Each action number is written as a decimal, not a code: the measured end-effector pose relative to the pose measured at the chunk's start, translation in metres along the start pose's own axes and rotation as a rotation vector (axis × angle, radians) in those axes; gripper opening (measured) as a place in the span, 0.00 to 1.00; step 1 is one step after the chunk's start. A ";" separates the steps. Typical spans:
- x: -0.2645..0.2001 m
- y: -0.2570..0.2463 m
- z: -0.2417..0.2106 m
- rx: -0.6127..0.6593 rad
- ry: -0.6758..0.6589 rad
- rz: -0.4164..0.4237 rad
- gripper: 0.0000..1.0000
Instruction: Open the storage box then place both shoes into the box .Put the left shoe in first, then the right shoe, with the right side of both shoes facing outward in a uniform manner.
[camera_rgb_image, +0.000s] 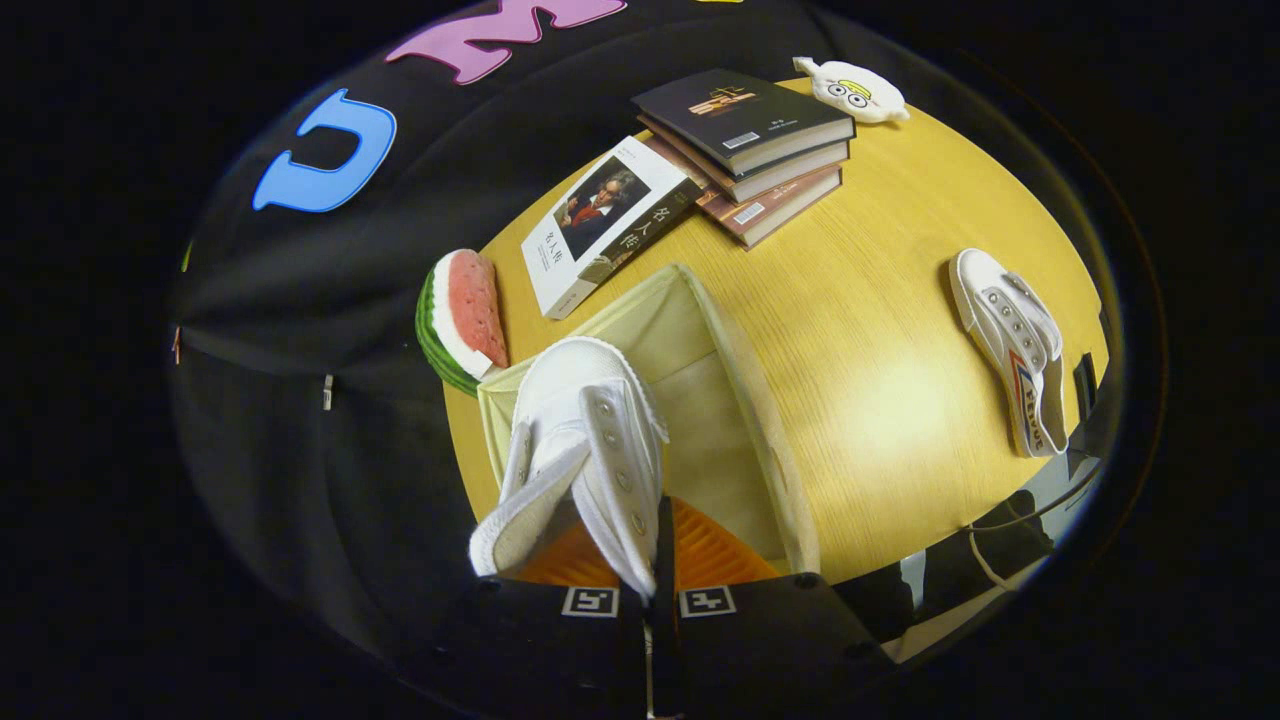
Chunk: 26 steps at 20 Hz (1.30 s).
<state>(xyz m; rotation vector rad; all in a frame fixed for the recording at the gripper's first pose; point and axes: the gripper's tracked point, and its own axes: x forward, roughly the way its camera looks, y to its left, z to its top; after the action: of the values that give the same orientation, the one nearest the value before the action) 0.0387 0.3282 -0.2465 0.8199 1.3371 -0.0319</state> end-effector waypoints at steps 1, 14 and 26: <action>0.006 0.001 -0.004 0.000 0.013 -0.008 0.08; 0.015 0.059 -0.003 -0.116 0.045 0.255 0.92; -0.127 -0.053 0.087 -0.332 -0.307 0.265 0.96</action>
<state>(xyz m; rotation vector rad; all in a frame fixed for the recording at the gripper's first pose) 0.0523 0.1893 -0.1634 0.6714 0.9057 0.2577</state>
